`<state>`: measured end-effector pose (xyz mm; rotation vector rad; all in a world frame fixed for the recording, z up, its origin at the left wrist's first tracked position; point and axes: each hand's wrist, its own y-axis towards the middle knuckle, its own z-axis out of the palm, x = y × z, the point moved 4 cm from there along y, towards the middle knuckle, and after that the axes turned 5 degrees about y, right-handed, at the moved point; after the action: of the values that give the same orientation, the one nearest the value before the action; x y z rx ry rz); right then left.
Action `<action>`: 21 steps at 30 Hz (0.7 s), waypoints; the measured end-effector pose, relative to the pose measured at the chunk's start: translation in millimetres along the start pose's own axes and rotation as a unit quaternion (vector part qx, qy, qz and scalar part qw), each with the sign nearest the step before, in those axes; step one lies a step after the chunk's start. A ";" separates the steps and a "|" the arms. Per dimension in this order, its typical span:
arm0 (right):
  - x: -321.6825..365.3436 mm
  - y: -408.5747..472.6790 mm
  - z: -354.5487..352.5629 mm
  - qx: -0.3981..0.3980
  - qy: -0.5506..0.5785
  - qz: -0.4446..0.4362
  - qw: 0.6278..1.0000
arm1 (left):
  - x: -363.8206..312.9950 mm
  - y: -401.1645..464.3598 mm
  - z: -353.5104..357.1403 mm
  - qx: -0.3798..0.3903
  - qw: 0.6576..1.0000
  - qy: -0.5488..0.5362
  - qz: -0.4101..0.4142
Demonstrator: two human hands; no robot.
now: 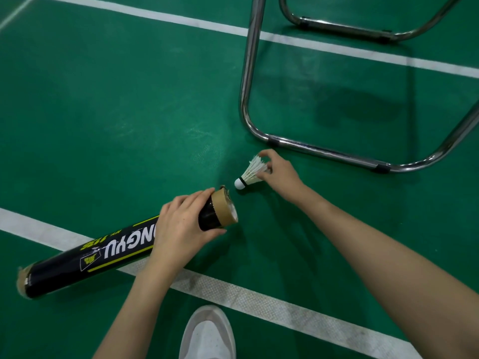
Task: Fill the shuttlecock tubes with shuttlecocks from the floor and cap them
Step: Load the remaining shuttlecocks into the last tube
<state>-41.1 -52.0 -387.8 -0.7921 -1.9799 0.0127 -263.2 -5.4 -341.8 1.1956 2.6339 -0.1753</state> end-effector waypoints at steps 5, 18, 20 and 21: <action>-13.6 -28.3 -4.1 -0.029 0.094 0.028 0.995 | -4.6 -4.6 1.4 0.007 1.000 0.003 0.002; -1.1 -129.6 7.5 0.045 0.282 0.003 0.958 | -61.7 -9.2 8.4 -0.008 0.998 0.011 0.067; -2.9 -135.2 2.4 0.043 0.314 0.012 0.948 | -65.8 -9.8 11.0 -0.007 0.997 0.014 0.072; -3.7 -137.5 -0.9 0.045 0.333 0.015 0.942 | -66.9 -9.9 11.5 -0.008 0.997 0.014 0.074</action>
<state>-111.2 -162.6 -345.9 -0.6537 -1.3144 -0.1302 -226.3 -62.8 -334.8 1.3917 2.5522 -0.1118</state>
